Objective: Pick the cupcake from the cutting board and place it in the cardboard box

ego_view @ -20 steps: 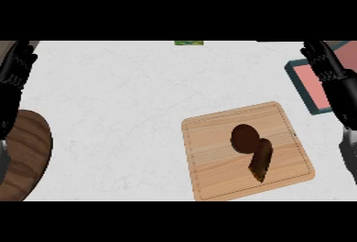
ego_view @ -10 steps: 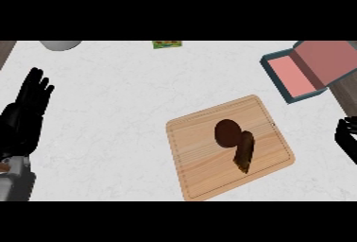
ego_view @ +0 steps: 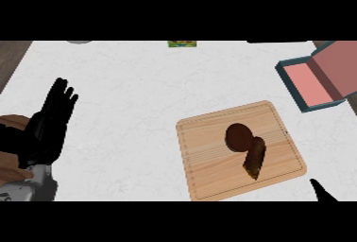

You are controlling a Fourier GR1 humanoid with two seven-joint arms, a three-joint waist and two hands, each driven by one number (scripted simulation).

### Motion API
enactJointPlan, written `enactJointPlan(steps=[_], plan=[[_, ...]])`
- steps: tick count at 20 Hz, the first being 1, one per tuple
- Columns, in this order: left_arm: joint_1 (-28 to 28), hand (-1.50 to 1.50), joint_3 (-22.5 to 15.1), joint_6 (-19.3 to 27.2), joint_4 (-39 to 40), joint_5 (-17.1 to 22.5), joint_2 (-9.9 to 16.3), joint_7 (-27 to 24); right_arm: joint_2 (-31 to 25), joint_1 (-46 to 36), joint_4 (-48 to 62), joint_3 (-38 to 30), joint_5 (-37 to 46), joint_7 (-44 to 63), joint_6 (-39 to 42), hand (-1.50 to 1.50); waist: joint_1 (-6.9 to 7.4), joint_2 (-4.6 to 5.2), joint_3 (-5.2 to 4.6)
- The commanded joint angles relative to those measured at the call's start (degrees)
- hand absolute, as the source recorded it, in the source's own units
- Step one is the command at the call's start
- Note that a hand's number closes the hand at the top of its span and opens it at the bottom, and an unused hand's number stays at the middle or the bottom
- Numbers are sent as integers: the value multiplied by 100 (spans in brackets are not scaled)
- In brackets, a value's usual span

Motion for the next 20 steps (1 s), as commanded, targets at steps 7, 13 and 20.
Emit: enactJointPlan(steps=[7,13,20], plan=[[-31,0,-10,-188,3,101,-27,-40,-769,958,-2242,1323,1108,3365,1983,-150,247,47,-8],[-256,0,93,-214,81,103,-35,143,-582,-627,-3116,1674,1647,5571,2629,-150,264,28,18],[174,0,-268,-8,-64,-381,-505,-188,-227,-2208,-2341,1641,1797,6338,3252,-150,240,16,26]])
